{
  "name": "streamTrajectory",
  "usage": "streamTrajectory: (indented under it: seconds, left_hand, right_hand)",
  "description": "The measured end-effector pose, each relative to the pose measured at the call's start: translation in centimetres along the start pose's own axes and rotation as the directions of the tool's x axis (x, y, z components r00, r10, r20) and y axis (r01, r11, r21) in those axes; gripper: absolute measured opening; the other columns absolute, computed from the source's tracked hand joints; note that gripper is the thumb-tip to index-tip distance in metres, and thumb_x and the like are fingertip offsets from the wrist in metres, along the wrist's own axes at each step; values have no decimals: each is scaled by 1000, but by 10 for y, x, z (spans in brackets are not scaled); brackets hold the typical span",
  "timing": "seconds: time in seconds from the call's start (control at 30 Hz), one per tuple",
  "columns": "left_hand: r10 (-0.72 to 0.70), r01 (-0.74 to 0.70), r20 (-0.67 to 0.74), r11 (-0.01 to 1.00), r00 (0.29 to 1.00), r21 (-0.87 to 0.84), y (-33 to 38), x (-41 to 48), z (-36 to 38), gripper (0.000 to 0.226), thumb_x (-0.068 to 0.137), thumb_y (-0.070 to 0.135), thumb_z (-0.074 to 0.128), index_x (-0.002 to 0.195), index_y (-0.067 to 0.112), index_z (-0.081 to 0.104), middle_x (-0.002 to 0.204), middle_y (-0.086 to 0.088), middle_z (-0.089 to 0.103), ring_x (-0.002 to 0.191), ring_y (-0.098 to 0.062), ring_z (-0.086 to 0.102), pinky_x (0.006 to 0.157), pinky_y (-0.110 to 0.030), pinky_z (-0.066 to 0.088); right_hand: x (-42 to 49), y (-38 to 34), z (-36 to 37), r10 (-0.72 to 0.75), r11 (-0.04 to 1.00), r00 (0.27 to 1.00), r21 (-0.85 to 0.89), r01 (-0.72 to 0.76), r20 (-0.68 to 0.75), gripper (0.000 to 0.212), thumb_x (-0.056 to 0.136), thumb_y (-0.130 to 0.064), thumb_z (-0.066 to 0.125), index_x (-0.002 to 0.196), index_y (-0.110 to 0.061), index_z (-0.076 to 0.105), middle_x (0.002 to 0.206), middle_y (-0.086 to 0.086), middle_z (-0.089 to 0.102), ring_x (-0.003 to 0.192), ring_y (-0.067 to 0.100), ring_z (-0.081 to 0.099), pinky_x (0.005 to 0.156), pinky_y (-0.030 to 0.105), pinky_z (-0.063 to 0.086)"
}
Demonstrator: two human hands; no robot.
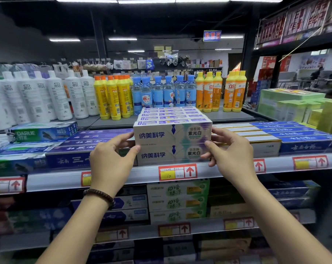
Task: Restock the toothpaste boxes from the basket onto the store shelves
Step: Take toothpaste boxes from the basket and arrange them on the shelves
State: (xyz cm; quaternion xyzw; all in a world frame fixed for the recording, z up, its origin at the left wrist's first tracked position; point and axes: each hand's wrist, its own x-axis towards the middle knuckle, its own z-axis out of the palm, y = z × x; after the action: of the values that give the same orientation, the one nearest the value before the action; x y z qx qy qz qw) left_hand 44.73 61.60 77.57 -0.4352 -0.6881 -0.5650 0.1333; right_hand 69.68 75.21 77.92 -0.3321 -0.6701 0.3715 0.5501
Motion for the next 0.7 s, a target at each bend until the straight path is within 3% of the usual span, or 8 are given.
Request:
streamTrajectory:
  seconds: [0.07, 0.23, 0.43, 0.57, 0.7]
  left_hand:
    - [-12, 12, 4, 1000, 1000, -3, 1, 0, 0, 38, 84, 35, 87, 120, 40, 76, 85, 26, 72, 92, 9, 65, 94, -40, 59]
    - [-10, 10, 26, 1000, 1000, -4, -2, 0, 1, 40, 84, 39, 85, 122, 43, 74, 94, 22, 76, 101, -8, 70, 92, -45, 59]
    - [-27, 28, 23, 1000, 999, -12, 0, -1, 0, 42, 84, 39, 86, 123, 45, 72, 93, 24, 75, 103, -8, 70, 96, -48, 57]
    - [-25, 25, 0, 999, 1000, -27, 5, -4, -5, 40, 84, 34, 86, 121, 39, 72, 97, 21, 74, 79, 6, 62, 83, -34, 58]
    - [15, -16, -52, 1000, 999, -25, 6, -12, -8, 34, 86, 31, 85, 117, 35, 71, 102, 19, 72, 77, -5, 61, 73, -26, 53]
  right_hand:
    - [0, 0, 0, 0, 1000, 1000, -7, 0, 1, 40, 97, -4, 75, 134, -20, 71, 104, -4, 78, 64, 21, 78, 50, 33, 60]
    - [0, 0, -1, 4, 1000, 1000, -20, -4, 5, 40, 97, -6, 75, 135, -19, 71, 103, -4, 78, 65, 20, 78, 50, 33, 61]
    - [-2, -2, -3, -1, 1000, 1000, -16, 1, 8, 43, 96, -6, 76, 136, -22, 70, 100, -5, 79, 66, 19, 78, 52, 35, 62]
    - [-6, -2, -7, -17, 1000, 999, -17, 17, -35, 39, 95, -9, 78, 132, -20, 70, 109, -2, 77, 67, 17, 78, 52, 36, 62]
    - [-16, -3, -11, -94, 993, 991, -85, 86, -95, 29, 96, -17, 78, 123, -18, 69, 108, -4, 74, 66, 11, 77, 49, 33, 61]
